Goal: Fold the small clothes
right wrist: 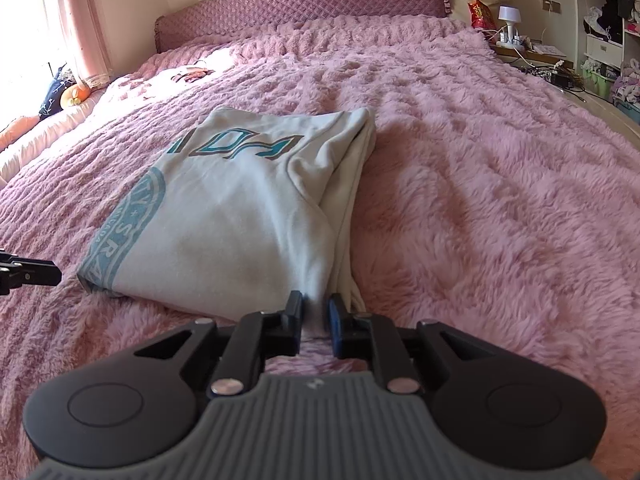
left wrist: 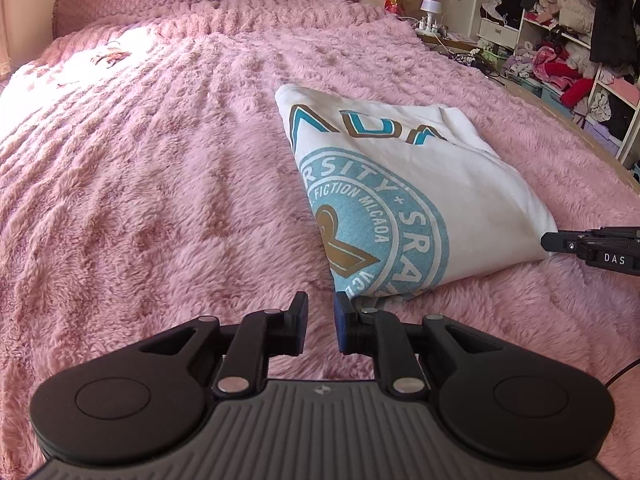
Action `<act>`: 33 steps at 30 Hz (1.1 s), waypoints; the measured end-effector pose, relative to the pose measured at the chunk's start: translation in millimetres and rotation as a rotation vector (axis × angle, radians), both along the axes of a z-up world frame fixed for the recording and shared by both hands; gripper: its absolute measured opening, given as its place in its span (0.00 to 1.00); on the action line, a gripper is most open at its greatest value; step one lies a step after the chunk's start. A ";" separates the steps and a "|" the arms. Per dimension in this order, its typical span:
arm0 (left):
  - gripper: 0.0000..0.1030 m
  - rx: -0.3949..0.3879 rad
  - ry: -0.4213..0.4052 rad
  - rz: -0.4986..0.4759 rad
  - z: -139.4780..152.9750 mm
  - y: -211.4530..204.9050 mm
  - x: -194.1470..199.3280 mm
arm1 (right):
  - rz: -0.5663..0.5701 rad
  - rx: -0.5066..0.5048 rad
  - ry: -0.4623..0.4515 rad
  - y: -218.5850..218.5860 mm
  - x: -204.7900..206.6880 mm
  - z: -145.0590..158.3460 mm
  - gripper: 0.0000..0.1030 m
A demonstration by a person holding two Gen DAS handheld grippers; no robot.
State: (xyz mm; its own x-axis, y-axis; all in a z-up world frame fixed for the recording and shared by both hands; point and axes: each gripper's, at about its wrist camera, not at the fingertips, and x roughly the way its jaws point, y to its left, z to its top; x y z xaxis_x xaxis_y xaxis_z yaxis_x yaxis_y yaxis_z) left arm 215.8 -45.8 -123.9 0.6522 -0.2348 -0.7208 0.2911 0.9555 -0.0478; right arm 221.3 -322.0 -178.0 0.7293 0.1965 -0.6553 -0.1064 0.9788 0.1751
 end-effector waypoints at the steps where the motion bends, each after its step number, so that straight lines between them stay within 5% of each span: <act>1: 0.20 -0.020 -0.008 0.001 4.1 1.7 1.9 | -0.001 0.004 -0.001 -0.5 -1.0 1.3 0.15; 5: 0.23 -0.066 -0.066 -0.024 16.2 -3.1 16.1 | -0.025 0.014 -0.059 -6.4 -11.1 17.6 0.31; 12: 0.25 -0.142 -0.116 -0.079 13.3 -28.0 55.3 | -0.047 0.063 -0.150 -17.2 42.4 48.7 0.31; 21: 0.25 -0.162 -0.080 -0.065 -10.9 -39.6 79.3 | -0.060 0.072 -0.086 -5.8 160.4 33.7 0.31; 28: 0.26 -0.152 -0.078 -0.082 -23.7 -39.2 78.6 | -0.138 0.031 -0.020 -2.5 199.2 12.0 0.31; 30: 0.27 -0.153 -0.075 -0.085 -25.7 -38.4 79.6 | -0.128 0.054 -0.013 -3.7 204.6 8.4 0.16; 31: 0.27 -0.153 -0.073 -0.086 -26.5 -38.0 79.6 | -0.117 0.061 -0.016 -3.9 205.1 8.7 0.00; 33: 0.27 -0.156 -0.072 -0.085 -26.9 -37.7 79.7 | -0.114 0.060 -0.040 -3.6 204.2 12.5 0.00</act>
